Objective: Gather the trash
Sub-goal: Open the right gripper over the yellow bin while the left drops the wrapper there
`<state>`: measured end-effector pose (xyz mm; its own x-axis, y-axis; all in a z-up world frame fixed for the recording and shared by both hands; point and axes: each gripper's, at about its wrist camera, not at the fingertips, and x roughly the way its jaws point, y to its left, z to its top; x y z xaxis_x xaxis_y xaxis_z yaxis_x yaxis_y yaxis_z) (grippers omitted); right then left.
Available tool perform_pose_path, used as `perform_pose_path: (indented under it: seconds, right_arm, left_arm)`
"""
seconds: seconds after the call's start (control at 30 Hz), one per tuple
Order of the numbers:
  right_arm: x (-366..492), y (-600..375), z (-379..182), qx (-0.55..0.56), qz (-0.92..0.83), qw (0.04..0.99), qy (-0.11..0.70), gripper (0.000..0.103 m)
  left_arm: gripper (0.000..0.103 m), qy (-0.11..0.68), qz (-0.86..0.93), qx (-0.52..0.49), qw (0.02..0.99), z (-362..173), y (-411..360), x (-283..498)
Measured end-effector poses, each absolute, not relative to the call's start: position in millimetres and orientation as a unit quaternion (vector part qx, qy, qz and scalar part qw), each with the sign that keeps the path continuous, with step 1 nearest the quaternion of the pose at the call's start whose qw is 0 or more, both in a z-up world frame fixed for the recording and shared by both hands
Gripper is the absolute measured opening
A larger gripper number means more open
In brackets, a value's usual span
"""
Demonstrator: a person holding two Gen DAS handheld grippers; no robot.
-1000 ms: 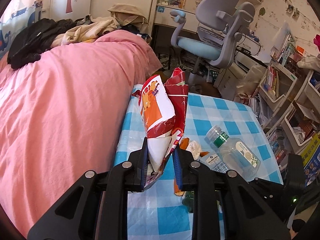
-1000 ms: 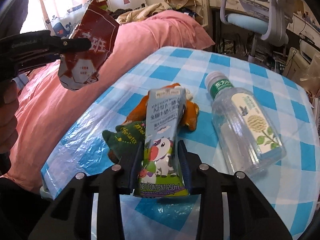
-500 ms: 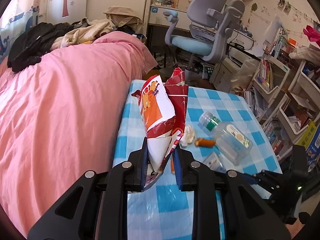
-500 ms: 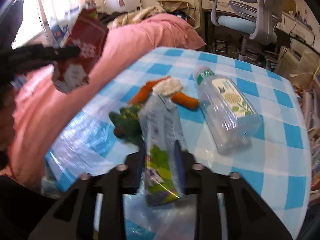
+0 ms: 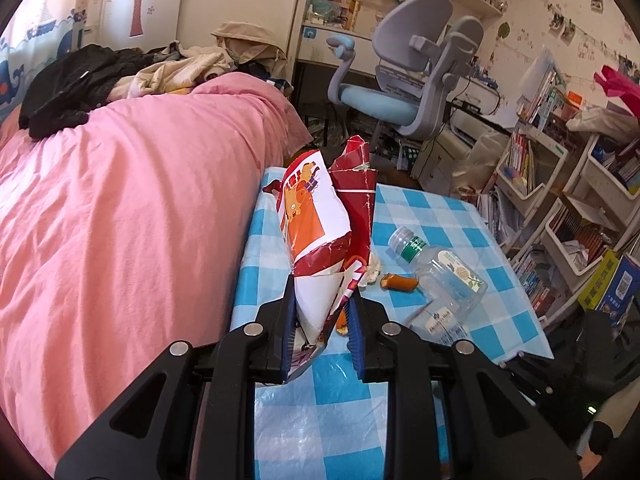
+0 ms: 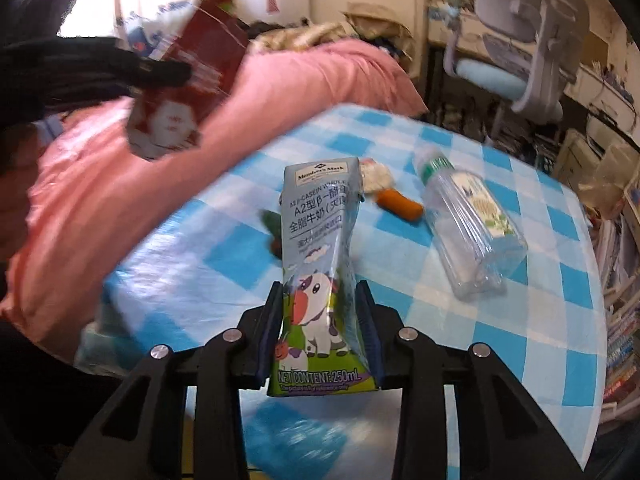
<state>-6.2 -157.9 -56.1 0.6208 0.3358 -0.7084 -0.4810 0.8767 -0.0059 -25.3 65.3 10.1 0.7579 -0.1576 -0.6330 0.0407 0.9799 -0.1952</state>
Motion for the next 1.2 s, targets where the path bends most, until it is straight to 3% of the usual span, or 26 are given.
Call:
perform_pose_path:
  seconds: [0.27, 0.6, 0.67, 0.83, 0.97, 1.2]
  right_arm:
    - [-81, -131, -46, -0.114, 0.336, 0.862, 0.363, 0.036]
    - [-110, -105, -100, -0.172, 0.399, 0.781, 0.449, 0.038]
    - [-109, -105, -105, -0.179, 0.394, 0.780, 0.452, 0.054]
    - [-100, -117, -96, -0.166, 0.369, 0.805, 0.435, 0.056]
    - [-94, -129, -88, -0.152, 0.335, 0.831, 0.418, 0.065]
    - [-94, -149, -72, -0.129, 0.287, 0.866, 0.389, 0.072]
  left_arm:
    - [0.022, 0.341, -0.051, -0.086, 0.935, 10, 69, -44]
    - [0.021, 0.356, -0.045, -0.079, 0.930, -4, 67, -72]
    - [0.022, 0.360, -0.045, -0.074, 0.929, -7, 65, -78]
    - [0.022, 0.373, -0.044, -0.071, 0.924, -18, 61, -93]
    - [0.022, 0.389, -0.047, -0.061, 0.918, -29, 54, -111]
    - [0.022, 0.426, -0.069, -0.041, 0.901, -55, 30, -147]
